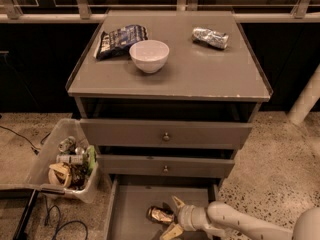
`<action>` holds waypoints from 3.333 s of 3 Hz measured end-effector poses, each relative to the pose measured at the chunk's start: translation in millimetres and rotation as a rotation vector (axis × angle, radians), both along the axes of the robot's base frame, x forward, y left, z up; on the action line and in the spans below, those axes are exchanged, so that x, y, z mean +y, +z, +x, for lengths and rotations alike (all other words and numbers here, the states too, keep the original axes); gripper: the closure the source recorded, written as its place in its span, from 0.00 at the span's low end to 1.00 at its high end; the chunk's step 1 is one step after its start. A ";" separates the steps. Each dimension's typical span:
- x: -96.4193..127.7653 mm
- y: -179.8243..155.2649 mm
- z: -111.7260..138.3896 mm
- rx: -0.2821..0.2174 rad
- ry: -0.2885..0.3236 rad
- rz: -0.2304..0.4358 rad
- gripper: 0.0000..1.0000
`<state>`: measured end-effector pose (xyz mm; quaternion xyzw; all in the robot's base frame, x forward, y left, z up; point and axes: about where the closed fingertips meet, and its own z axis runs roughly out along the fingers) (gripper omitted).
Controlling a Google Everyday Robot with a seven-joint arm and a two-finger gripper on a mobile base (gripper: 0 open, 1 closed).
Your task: Pick orange can from bottom drawer and place on counter
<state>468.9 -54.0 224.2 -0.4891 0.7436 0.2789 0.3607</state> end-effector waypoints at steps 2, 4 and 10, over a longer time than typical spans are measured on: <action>5.0 3.8 -2.3 -0.022 0.006 0.002 0.00; 22.9 -16.9 16.3 -0.095 -0.024 0.023 0.00; -9.0 -89.0 42.1 -0.101 -0.060 -0.146 0.41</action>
Offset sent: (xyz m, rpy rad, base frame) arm -0.0038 0.0067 0.0100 0.0006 -0.0531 0.0078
